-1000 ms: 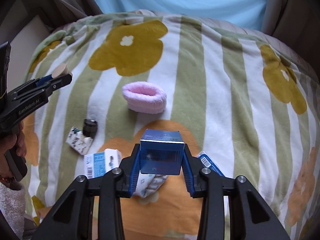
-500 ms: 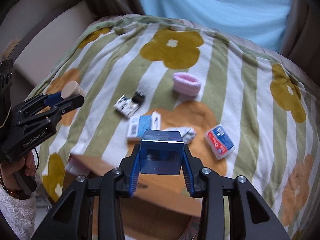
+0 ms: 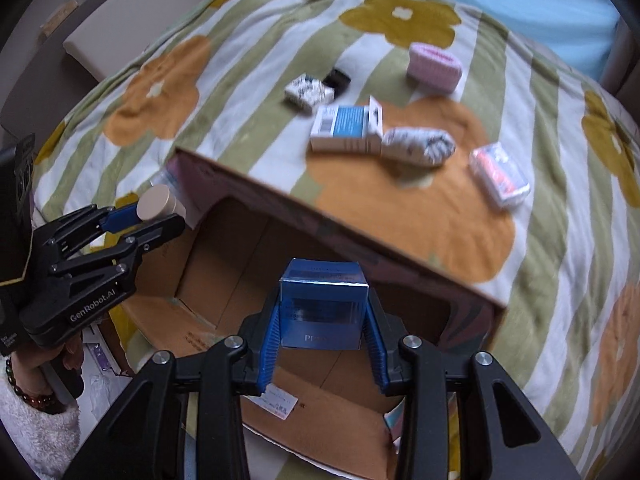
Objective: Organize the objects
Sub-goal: 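Carry both items into the cardboard box and open both tools to release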
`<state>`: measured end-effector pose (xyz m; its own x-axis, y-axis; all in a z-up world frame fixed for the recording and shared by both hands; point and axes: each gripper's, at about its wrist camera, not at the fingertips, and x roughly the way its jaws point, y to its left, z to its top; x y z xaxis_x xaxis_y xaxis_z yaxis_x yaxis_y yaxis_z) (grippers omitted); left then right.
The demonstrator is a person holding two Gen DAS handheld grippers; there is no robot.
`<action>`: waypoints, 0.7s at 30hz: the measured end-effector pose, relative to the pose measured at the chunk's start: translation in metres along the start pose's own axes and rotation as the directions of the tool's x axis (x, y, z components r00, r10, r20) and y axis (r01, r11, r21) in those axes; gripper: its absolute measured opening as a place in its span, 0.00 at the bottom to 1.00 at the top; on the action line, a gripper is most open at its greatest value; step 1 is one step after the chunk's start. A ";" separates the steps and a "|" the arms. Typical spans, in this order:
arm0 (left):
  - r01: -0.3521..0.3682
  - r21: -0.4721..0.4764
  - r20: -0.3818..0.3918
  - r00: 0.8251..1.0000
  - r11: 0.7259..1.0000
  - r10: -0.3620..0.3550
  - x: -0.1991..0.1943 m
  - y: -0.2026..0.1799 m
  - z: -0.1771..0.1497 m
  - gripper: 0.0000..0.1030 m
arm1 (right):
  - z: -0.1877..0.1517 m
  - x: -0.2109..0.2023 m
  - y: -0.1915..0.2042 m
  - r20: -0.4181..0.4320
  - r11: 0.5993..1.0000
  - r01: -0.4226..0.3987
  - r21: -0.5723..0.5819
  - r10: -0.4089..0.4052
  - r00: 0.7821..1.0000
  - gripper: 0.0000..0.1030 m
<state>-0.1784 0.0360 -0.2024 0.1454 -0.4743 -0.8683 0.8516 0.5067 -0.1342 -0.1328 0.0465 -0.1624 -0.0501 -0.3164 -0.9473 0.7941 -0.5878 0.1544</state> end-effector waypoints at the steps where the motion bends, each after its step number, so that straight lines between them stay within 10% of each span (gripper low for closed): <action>1: -0.003 -0.018 -0.009 1.000 1.000 0.003 0.005 -0.001 -0.007 0.31 | -0.006 0.007 0.000 -0.009 1.000 0.007 -0.003 -0.007 1.000 0.34; 17: -0.024 -0.135 0.014 1.000 0.991 0.026 0.017 -0.017 -0.013 0.32 | -0.032 0.041 -0.012 -0.038 0.999 0.025 0.024 -0.024 0.999 0.34; 20: -0.031 -0.142 -0.017 0.999 0.989 0.029 0.018 -0.020 -0.008 0.65 | -0.030 0.036 -0.016 -0.022 0.999 0.018 0.043 -0.017 1.000 0.39; 21: -0.035 -0.149 -0.018 0.999 0.988 0.033 0.017 -0.021 -0.007 0.96 | -0.029 0.034 -0.017 -0.020 0.999 0.018 0.049 -0.017 1.000 0.47</action>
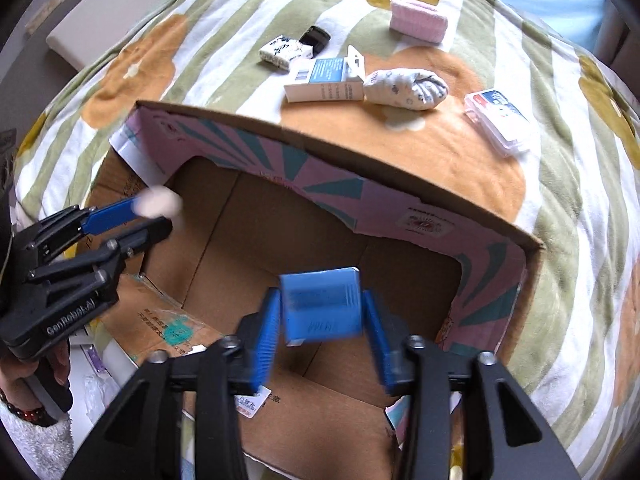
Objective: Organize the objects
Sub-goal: 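Carry both items into the cardboard box and open both tools to release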
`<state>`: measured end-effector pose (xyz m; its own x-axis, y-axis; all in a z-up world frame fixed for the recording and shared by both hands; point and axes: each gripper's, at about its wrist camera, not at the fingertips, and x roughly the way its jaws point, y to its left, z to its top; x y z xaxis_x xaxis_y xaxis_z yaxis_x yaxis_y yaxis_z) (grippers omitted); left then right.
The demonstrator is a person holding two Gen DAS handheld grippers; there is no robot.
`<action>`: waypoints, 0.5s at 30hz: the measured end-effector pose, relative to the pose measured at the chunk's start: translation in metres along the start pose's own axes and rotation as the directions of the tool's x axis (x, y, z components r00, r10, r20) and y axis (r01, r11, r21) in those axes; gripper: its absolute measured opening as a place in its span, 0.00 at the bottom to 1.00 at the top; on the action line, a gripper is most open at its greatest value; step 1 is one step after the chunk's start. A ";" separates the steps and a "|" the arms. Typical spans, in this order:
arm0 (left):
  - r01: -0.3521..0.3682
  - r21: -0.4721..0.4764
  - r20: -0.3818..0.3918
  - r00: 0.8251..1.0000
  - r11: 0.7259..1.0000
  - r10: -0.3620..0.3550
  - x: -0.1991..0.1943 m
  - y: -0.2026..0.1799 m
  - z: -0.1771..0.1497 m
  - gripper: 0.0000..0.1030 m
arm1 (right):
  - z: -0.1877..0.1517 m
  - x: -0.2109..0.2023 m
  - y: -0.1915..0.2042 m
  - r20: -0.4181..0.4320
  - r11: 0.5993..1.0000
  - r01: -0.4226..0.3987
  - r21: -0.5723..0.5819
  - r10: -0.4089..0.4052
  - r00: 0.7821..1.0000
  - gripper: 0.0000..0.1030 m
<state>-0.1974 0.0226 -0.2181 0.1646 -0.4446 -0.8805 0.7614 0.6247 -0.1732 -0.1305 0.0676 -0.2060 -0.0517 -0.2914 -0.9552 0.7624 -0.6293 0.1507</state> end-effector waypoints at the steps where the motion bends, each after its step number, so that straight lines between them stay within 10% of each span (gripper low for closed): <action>1: -0.008 -0.020 0.010 1.000 1.000 0.008 -0.002 0.000 0.000 1.00 | 0.000 -0.001 -0.002 0.000 1.000 -0.003 0.007 0.003 1.000 0.64; 3: -0.001 -0.029 0.013 1.000 1.000 0.001 -0.008 0.000 -0.002 1.00 | 0.000 -0.002 -0.005 -0.017 1.000 -0.013 0.016 0.013 1.000 0.84; 15: -0.050 -0.123 0.013 0.999 0.991 0.052 -0.025 0.012 -0.003 1.00 | -0.017 -0.016 -0.015 -0.004 0.997 -0.041 0.059 0.041 0.999 0.98</action>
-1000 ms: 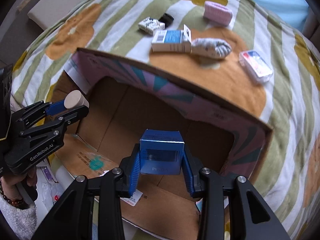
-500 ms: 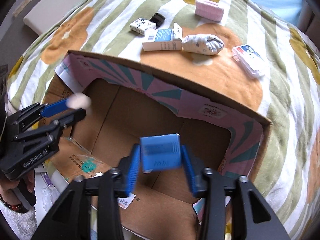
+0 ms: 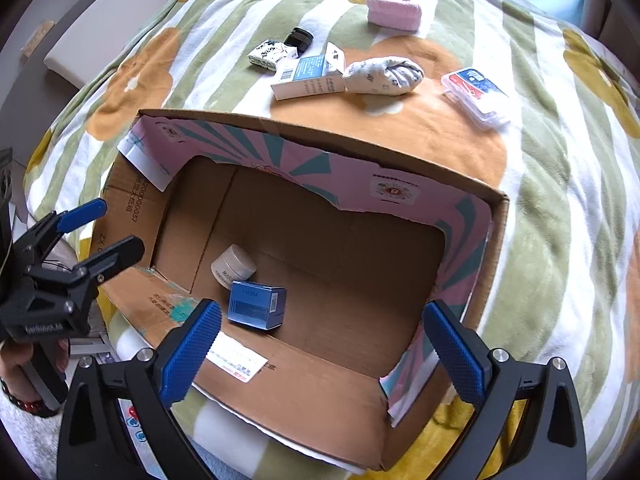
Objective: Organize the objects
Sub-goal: 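Carry both items into the cardboard box and open both tools to release, then grasp the white tissue pack with the left tool while the right tool grasps the white sock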
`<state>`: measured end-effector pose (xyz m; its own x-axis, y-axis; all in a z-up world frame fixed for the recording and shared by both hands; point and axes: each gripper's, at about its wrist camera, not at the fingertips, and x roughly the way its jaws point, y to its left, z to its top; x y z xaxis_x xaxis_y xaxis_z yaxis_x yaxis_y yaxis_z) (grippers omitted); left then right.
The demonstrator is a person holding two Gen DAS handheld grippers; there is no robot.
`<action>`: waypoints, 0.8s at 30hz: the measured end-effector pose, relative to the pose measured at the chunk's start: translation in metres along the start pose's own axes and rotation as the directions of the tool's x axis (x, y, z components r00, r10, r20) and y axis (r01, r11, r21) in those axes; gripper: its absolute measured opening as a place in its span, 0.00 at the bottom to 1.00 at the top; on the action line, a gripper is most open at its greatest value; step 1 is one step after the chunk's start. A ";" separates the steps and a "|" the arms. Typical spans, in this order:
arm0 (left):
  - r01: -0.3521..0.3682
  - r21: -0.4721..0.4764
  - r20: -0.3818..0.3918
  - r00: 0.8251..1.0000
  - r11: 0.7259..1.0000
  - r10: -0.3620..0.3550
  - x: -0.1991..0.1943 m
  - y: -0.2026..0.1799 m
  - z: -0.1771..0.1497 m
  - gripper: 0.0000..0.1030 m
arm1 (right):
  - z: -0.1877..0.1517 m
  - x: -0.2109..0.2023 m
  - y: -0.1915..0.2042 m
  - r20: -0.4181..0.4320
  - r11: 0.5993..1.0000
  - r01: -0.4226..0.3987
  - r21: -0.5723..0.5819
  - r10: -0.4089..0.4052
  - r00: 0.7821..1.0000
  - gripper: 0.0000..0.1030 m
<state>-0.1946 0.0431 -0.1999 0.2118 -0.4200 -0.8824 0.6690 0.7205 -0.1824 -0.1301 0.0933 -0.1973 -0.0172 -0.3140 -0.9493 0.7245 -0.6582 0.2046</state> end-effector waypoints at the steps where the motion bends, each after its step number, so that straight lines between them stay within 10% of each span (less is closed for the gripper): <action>1: -0.004 -0.022 0.004 1.000 1.000 0.004 0.000 0.001 0.000 1.00 | 0.000 -0.001 0.000 0.001 1.000 0.004 0.001 -0.004 1.000 0.98; 24: -0.042 -0.181 0.058 0.997 0.983 0.054 -0.028 0.028 0.059 1.00 | 0.036 -0.034 0.005 0.067 0.995 0.038 0.095 -0.044 0.997 0.98</action>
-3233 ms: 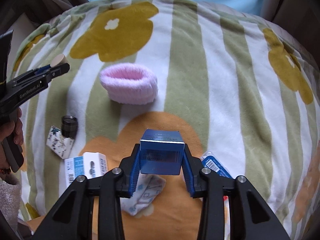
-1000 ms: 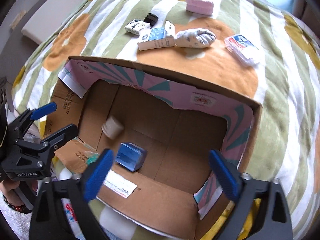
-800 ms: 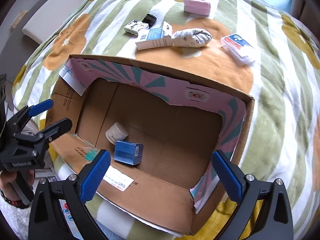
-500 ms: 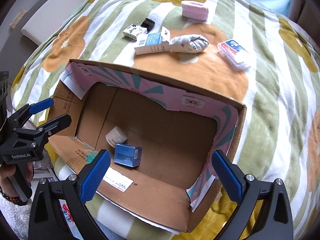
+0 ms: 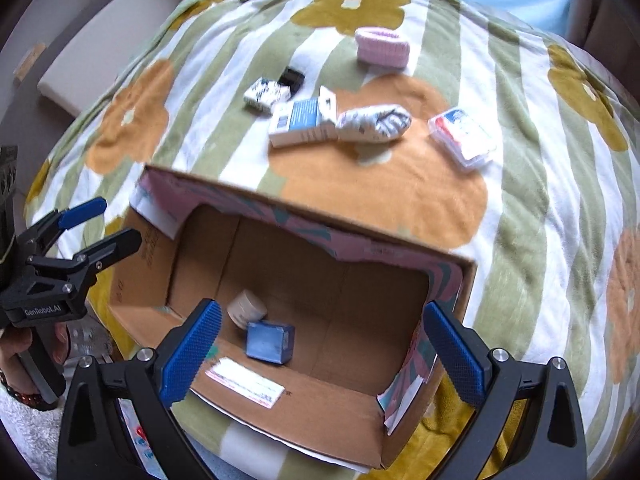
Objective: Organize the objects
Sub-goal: 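Grasp the white tissue pack with the left tool while the right tool grasps the white sock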
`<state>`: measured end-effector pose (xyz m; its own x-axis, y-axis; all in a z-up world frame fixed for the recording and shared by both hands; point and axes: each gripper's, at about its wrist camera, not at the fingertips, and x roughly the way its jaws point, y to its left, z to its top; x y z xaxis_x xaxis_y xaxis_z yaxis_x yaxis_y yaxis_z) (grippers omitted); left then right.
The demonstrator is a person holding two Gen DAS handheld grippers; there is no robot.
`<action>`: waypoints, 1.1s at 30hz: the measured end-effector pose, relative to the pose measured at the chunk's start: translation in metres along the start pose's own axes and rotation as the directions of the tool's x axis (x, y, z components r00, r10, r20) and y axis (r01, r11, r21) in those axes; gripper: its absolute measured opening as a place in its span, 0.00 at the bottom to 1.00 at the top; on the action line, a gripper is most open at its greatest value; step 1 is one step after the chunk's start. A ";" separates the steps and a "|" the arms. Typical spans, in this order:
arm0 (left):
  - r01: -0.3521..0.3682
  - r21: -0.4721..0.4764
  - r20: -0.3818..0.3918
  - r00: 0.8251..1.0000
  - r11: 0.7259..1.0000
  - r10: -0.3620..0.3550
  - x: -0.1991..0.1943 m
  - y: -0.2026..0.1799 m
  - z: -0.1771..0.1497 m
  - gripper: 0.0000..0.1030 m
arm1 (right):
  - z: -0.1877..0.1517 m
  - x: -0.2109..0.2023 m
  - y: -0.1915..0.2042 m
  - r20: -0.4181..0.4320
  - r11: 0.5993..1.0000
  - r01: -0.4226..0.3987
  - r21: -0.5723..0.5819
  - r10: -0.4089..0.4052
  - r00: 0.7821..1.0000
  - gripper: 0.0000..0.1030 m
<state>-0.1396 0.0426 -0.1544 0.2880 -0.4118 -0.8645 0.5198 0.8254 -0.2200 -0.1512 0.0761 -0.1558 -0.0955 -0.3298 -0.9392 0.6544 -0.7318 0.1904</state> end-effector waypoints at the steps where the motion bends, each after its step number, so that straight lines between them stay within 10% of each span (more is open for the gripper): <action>1: -0.006 -0.011 0.008 1.000 1.000 0.006 -0.002 0.002 0.004 1.00 | 0.004 -0.004 0.000 0.012 1.000 -0.004 0.010 0.004 1.000 0.98; 12: 0.021 -0.044 0.045 0.999 0.999 -0.019 -0.004 0.042 0.086 1.00 | 0.062 -0.029 -0.016 0.129 0.974 -0.097 0.205 0.071 0.989 0.98; 20: 0.053 -0.082 -0.022 0.998 0.995 -0.054 0.055 0.068 0.141 1.00 | 0.101 -0.009 -0.045 0.198 0.855 -0.235 0.462 0.159 0.967 0.98; 33: 0.032 -0.157 -0.132 0.990 0.987 -0.053 0.190 0.097 0.177 1.00 | 0.134 0.070 -0.083 0.144 0.725 -0.130 0.676 0.043 0.989 0.98</action>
<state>0.1081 -0.0240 -0.2599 0.1512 -0.4006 -0.9037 0.3961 0.8622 -0.3159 -0.3132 0.0339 -0.1987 -0.1739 -0.4435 -0.8793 -0.0201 -0.8911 0.4534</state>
